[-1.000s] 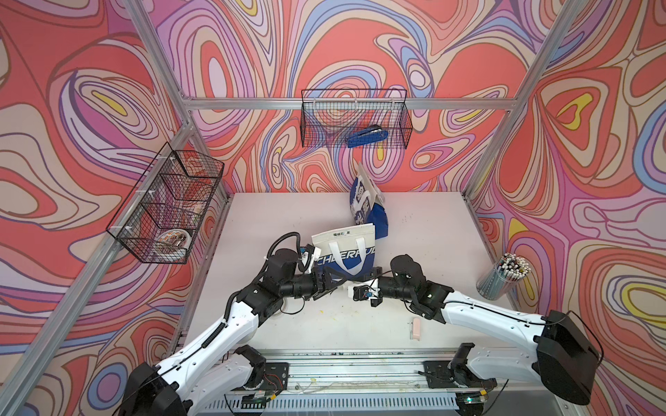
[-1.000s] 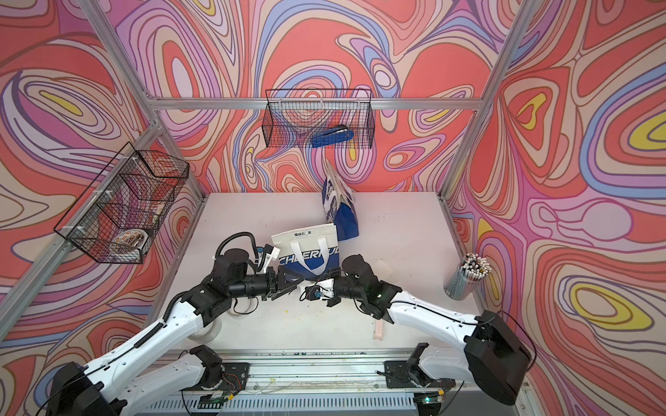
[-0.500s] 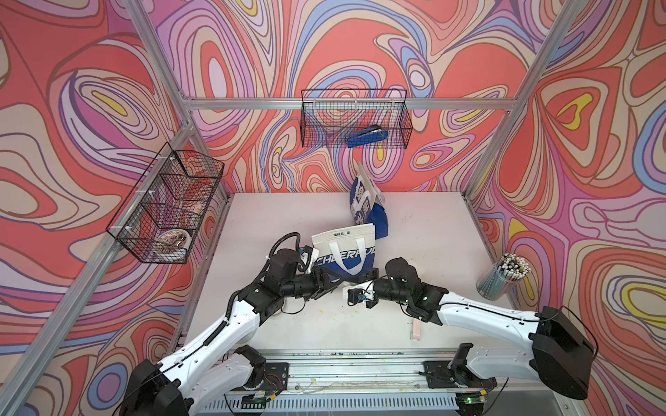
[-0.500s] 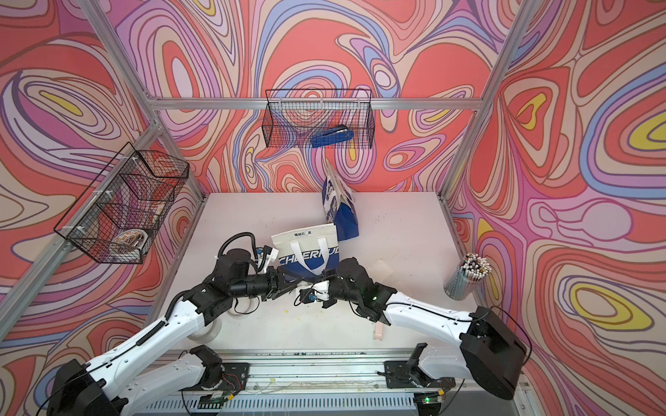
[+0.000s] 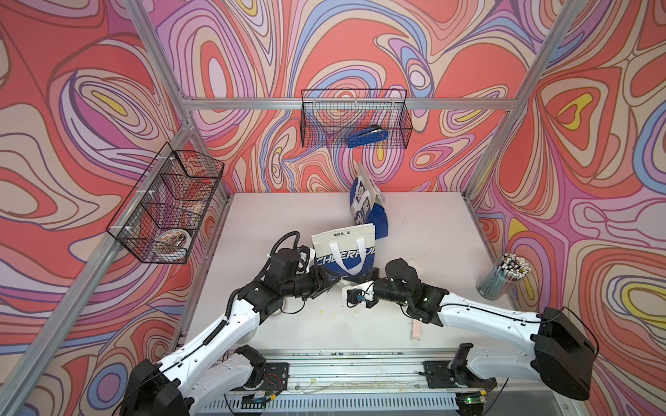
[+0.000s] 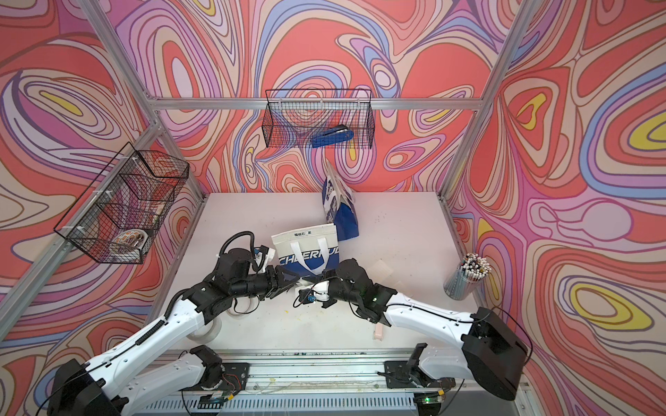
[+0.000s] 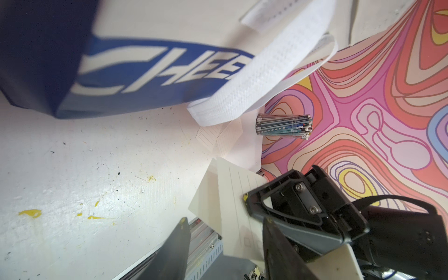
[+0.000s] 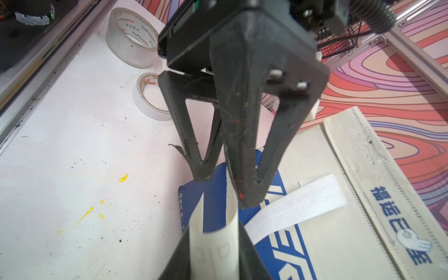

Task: Staple the receipts to the bags
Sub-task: Pick up the receipt from the center of the board.

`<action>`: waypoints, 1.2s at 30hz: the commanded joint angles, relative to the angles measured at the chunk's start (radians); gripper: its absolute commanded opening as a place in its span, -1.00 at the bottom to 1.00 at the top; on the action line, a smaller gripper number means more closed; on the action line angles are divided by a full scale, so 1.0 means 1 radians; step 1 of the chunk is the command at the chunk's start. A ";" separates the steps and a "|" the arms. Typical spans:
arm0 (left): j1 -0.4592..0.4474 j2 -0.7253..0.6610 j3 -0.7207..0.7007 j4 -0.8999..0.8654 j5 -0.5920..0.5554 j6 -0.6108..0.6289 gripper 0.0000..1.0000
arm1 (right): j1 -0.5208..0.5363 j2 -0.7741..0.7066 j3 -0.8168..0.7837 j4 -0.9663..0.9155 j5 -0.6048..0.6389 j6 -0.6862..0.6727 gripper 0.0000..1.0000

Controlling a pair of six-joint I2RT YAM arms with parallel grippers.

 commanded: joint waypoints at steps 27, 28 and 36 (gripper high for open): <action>-0.004 -0.044 0.067 -0.011 0.007 0.185 -1.00 | 0.039 -0.146 -0.084 -0.053 -0.004 0.108 0.43; -0.004 -0.061 0.068 -0.002 0.022 0.253 -1.00 | 0.033 -0.162 -0.077 -0.087 -0.020 0.137 0.46; -0.004 -0.238 -0.063 0.268 0.149 0.677 -1.00 | -0.055 -0.255 -0.003 -0.012 -0.132 0.601 0.56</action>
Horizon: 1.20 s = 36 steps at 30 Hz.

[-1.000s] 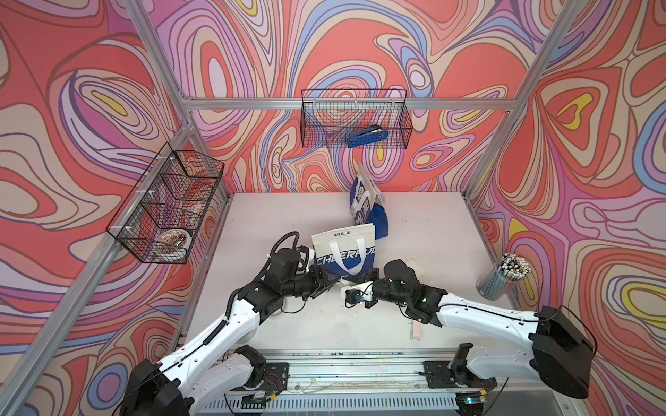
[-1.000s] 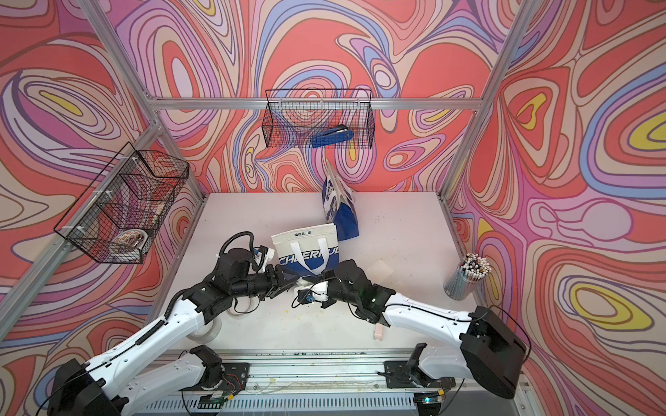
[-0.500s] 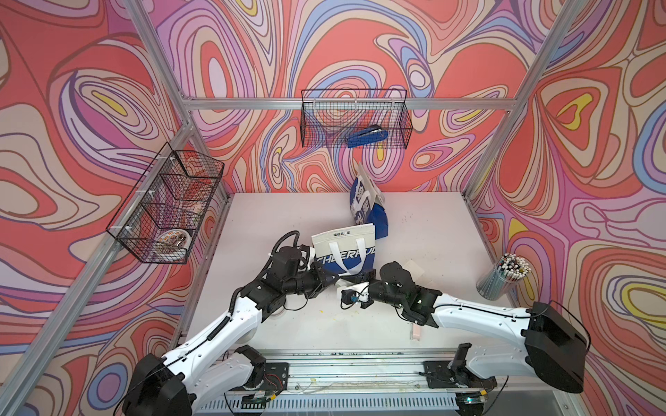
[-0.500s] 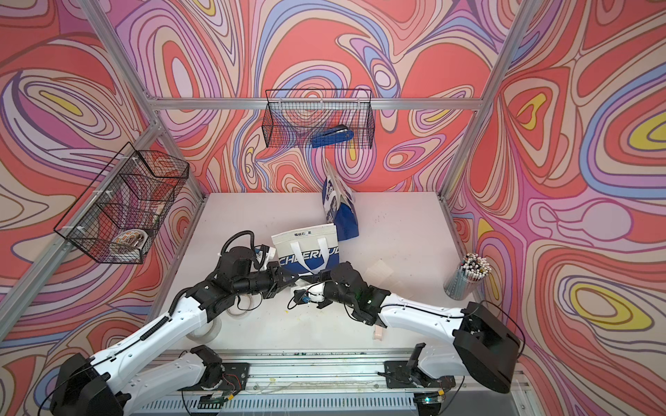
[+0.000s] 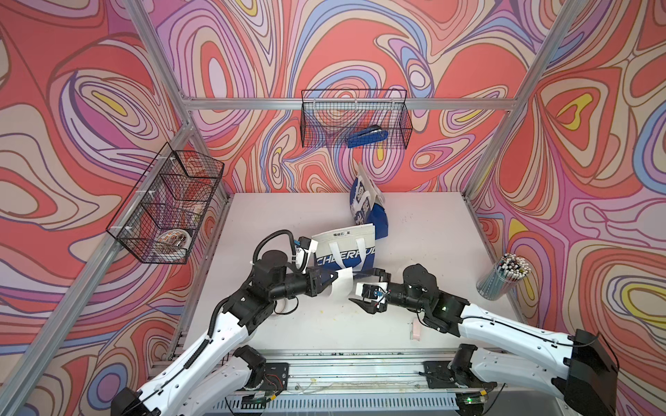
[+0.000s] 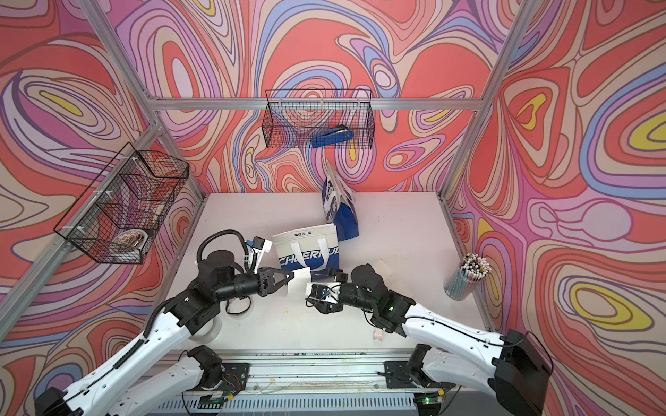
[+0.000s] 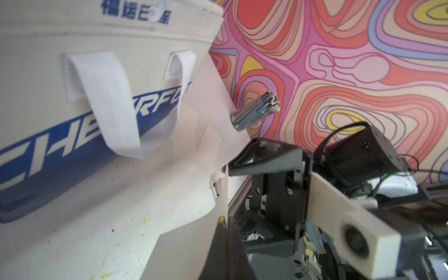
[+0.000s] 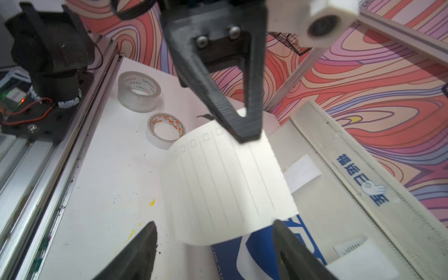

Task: Staple the receipts to the bags
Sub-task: Pick up the receipt from the center of the board, then hold the receipt from the takeout bag.

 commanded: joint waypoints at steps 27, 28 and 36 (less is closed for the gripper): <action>-0.002 -0.199 0.078 -0.070 -0.379 0.734 1.00 | -0.137 0.262 0.279 0.006 -0.330 0.491 -1.00; 0.006 -0.193 0.093 -0.090 -0.390 0.767 1.00 | -0.142 0.285 0.296 0.004 -0.311 0.509 -1.00; 0.320 0.022 0.172 -0.059 0.007 0.633 1.00 | -0.197 0.437 0.476 -0.161 -0.290 0.477 -1.00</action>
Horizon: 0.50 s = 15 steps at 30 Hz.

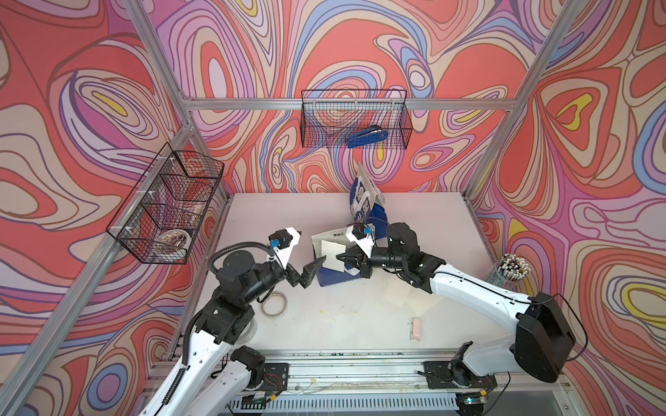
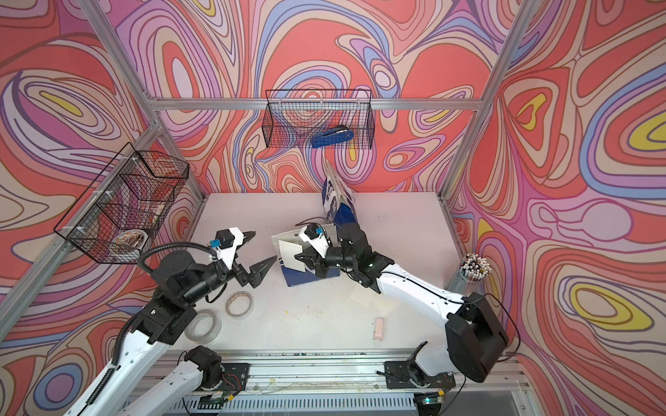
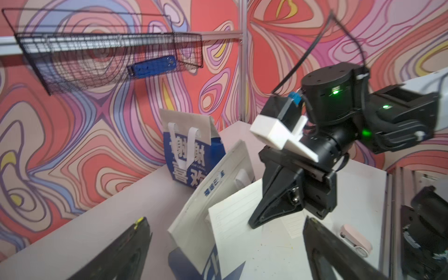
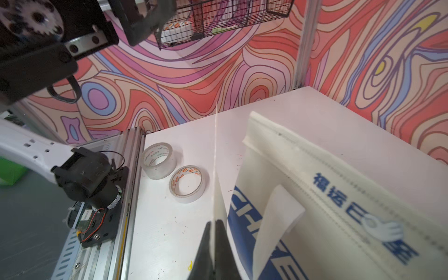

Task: Staple the receipts to the bags
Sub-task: Hold the receipt from the takeout bag.

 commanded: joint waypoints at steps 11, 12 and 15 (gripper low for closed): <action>0.198 0.325 0.054 0.078 0.455 0.016 1.00 | -0.034 0.229 0.295 -0.350 -0.077 -0.052 -1.00; 0.197 0.335 0.050 0.086 0.460 0.024 0.99 | -0.040 0.235 0.302 -0.359 -0.081 -0.047 -1.00; 0.199 0.369 0.050 0.081 0.461 0.061 0.80 | -0.052 0.246 0.317 -0.385 -0.082 -0.047 -1.00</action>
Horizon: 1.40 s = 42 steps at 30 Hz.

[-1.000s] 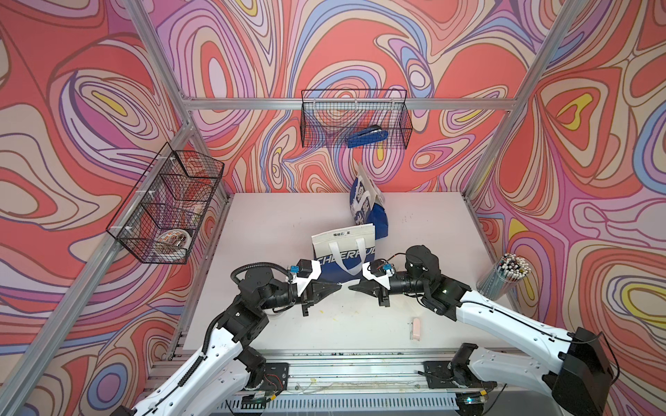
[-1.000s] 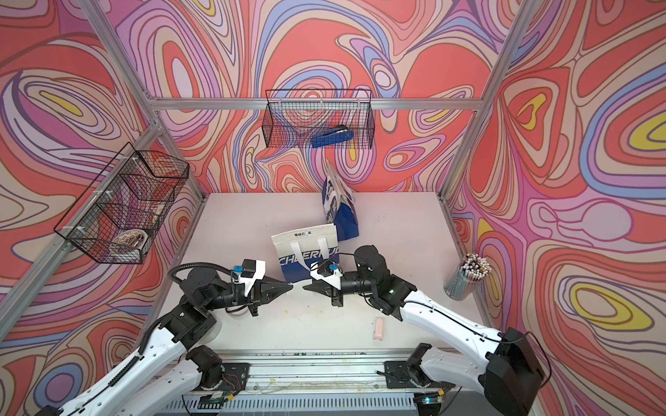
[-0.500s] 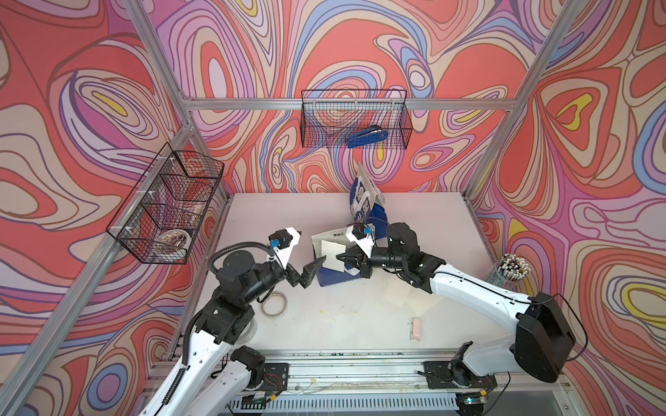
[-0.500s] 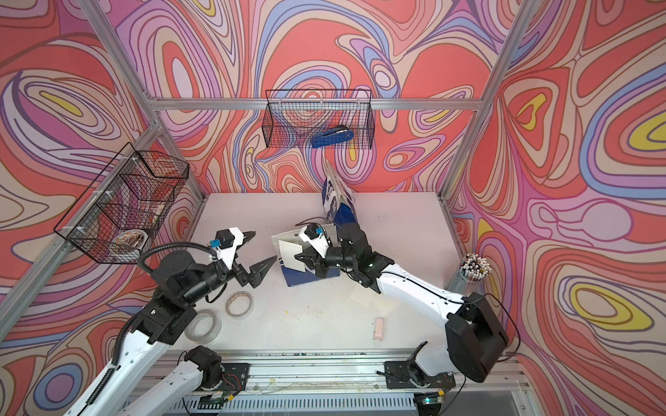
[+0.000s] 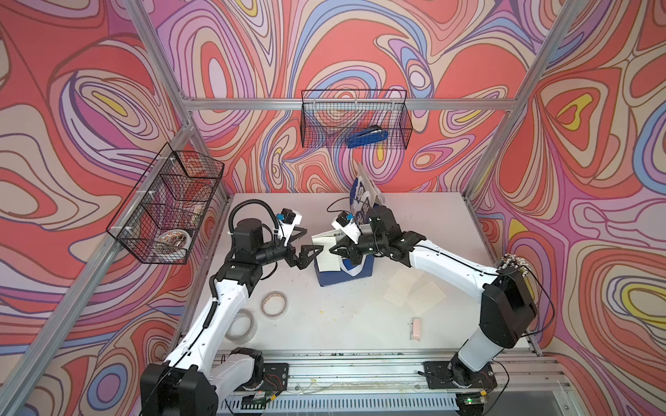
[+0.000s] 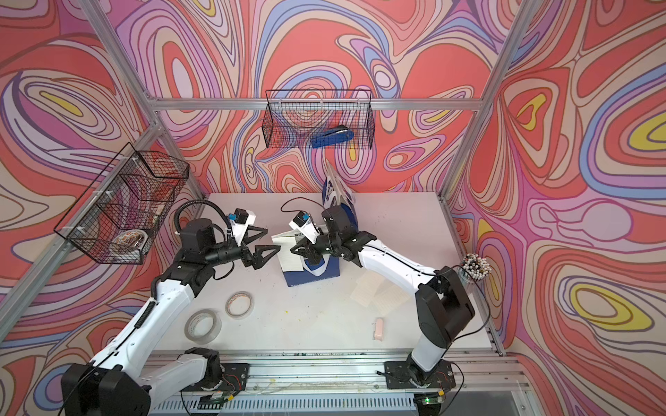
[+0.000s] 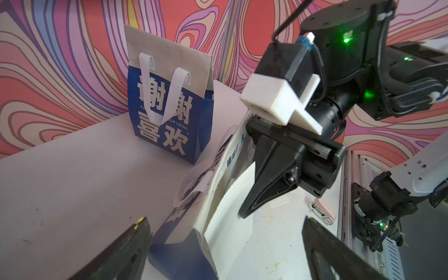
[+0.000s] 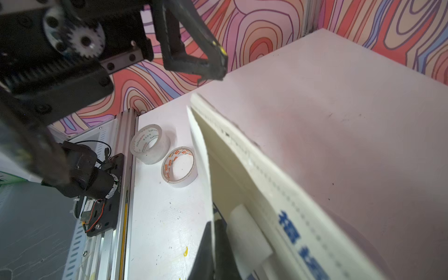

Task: Staple the receipts to the bags
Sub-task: Hold the receipt from the takeout bag.

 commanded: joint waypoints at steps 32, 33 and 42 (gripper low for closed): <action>0.008 0.132 0.013 0.121 0.085 0.185 -0.27 | -0.037 0.059 0.138 -0.146 -0.024 -0.017 -1.00; 0.009 0.135 0.013 0.123 0.086 0.184 -0.27 | -0.038 0.057 0.135 -0.142 -0.027 -0.015 -1.00; 0.009 0.170 0.014 0.220 0.125 0.131 -0.21 | -0.040 0.060 0.134 -0.112 -0.041 -0.005 -1.00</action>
